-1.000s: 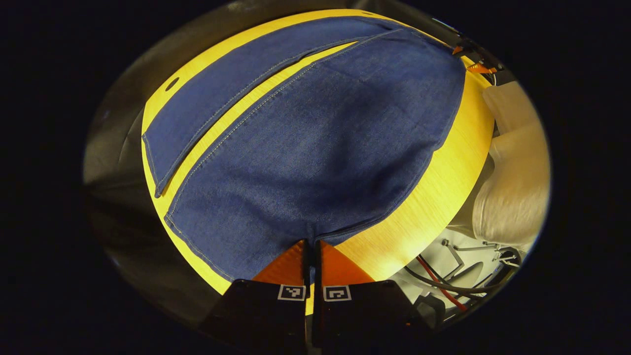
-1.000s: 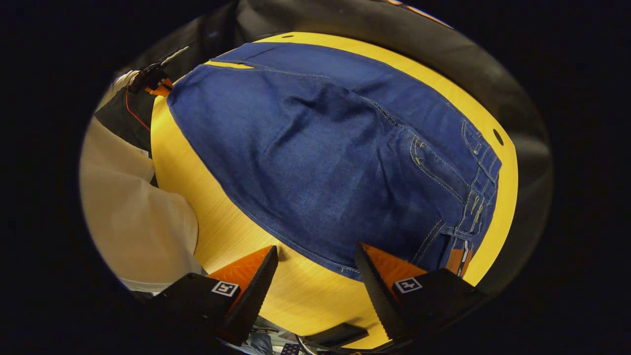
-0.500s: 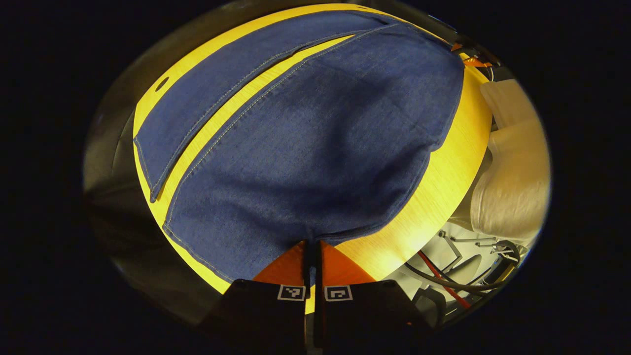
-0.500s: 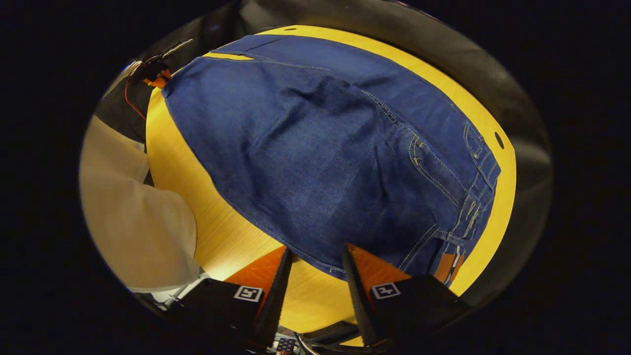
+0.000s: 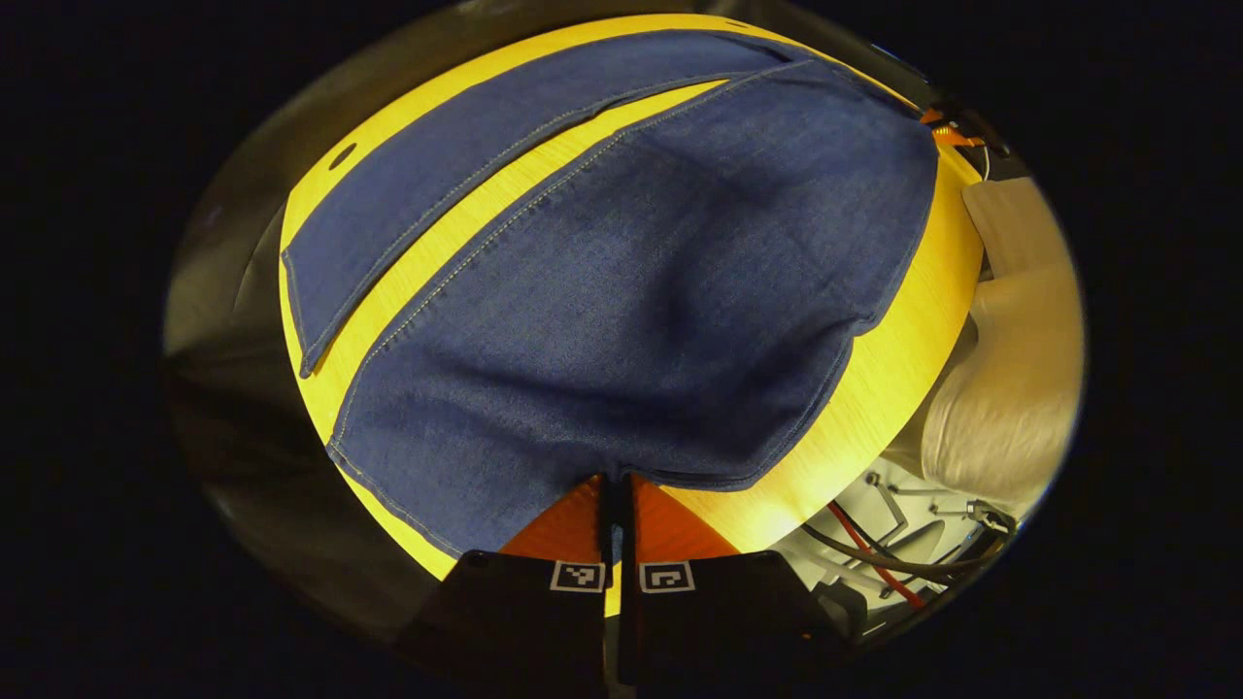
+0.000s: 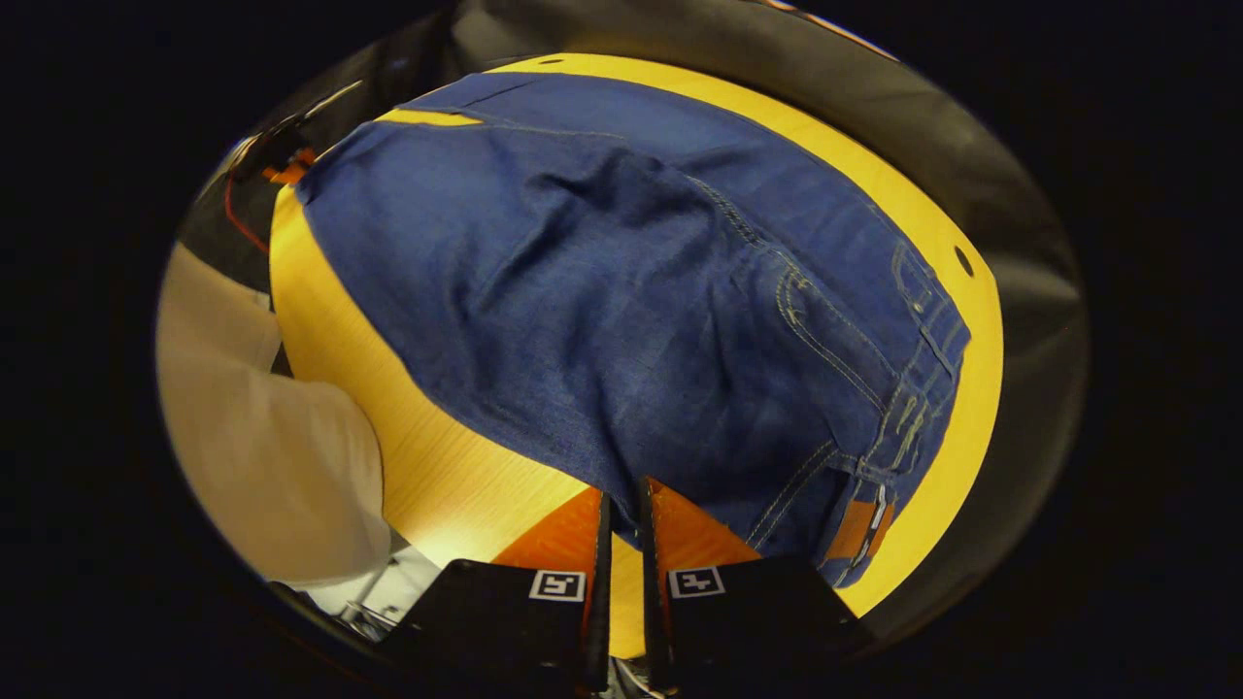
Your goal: Grasp the waist and the cuffs of the jeans and fold them to make the two legs overlap; first hold the waist and fold one-third of the jeans toward the cuffs, then hold the cuffs and fold the remaining one-third in the same direction to finish folding.
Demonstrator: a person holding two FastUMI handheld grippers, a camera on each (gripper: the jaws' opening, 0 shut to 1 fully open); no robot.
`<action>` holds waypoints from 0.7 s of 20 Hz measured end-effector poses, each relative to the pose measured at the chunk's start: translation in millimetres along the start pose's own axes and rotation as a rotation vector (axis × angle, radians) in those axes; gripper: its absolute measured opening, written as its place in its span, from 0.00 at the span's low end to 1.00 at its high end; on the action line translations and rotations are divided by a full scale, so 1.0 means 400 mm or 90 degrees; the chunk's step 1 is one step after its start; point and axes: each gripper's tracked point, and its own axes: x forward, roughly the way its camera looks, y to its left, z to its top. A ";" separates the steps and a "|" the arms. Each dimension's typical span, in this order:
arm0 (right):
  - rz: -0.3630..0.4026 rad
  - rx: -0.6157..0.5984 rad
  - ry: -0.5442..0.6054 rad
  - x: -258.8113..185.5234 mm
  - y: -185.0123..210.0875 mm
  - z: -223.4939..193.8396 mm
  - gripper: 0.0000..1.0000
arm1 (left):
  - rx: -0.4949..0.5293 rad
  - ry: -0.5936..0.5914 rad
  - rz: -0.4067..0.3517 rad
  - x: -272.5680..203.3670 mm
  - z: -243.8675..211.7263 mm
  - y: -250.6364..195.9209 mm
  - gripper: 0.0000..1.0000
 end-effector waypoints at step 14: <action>-0.139 0.118 -0.057 -0.120 -0.038 0.073 0.03 | -0.080 -0.109 0.077 -0.089 0.011 0.053 0.00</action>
